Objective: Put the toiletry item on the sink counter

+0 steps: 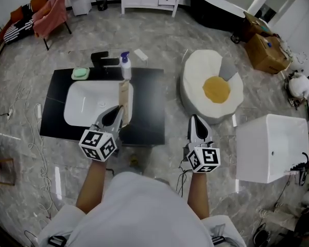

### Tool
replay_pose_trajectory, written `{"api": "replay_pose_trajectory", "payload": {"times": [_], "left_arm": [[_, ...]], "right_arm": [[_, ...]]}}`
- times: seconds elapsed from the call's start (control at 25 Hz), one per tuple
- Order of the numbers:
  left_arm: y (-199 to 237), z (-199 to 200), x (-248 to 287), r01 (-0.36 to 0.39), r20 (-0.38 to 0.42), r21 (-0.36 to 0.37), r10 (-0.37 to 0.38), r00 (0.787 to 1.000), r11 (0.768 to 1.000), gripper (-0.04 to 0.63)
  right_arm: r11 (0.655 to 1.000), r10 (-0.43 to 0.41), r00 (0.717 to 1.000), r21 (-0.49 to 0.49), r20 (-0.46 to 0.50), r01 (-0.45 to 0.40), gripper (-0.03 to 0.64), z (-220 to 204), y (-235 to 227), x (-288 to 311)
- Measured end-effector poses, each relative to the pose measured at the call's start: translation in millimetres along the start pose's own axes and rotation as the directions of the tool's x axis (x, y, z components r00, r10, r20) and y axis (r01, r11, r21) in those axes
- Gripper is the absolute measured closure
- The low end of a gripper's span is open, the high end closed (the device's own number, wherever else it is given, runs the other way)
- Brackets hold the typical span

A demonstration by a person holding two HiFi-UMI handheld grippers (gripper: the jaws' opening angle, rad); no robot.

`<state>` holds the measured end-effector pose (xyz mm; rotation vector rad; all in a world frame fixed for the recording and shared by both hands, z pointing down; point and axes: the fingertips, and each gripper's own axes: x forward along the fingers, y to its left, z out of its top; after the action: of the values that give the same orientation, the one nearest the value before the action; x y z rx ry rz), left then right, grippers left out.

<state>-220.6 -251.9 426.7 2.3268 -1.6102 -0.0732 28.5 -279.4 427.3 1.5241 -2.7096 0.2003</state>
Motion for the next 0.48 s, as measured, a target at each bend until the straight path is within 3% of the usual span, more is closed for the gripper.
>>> {"api": "replay_pose_trajectory", "payload": {"times": [0.48], "left_arm": [[37,6,40,0.08,-0.011,-0.032,-0.08,0.997,0.996,0.594]], "right_arm": [[0.998,-0.06,0.998,-0.006,0.013,0.06,0.614,7,8,49]]}}
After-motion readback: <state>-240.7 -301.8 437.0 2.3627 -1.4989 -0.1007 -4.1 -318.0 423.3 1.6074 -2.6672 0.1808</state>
